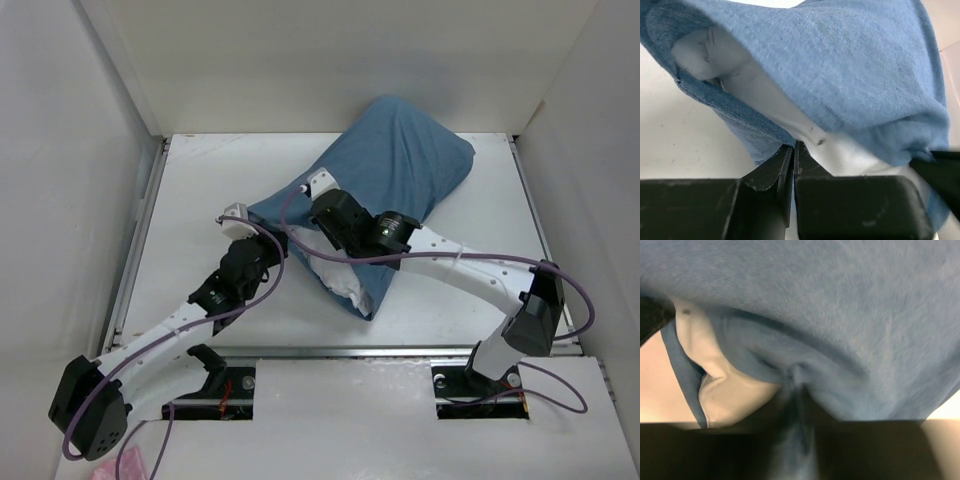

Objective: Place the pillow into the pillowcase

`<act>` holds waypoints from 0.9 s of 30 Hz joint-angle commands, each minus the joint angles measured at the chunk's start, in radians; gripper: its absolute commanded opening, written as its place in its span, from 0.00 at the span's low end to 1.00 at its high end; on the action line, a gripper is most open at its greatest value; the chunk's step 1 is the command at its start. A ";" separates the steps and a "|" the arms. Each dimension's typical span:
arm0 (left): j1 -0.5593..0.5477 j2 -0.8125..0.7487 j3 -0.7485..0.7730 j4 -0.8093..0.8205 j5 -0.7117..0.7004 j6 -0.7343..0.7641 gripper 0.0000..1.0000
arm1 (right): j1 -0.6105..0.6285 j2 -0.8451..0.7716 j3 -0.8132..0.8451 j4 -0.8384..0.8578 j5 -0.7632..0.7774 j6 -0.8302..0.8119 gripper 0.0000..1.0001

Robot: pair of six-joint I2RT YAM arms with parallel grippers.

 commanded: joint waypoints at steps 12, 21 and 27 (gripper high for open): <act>-0.017 0.246 0.095 0.299 0.135 -0.039 0.00 | 0.023 0.070 0.411 0.001 -0.934 0.070 0.00; -0.039 0.206 0.116 0.195 0.027 -0.077 0.00 | 0.023 0.159 0.391 -0.008 -0.864 0.079 0.00; -0.039 0.089 0.075 -0.145 -0.101 -0.226 0.25 | 0.023 0.139 0.265 0.043 -0.680 0.135 0.00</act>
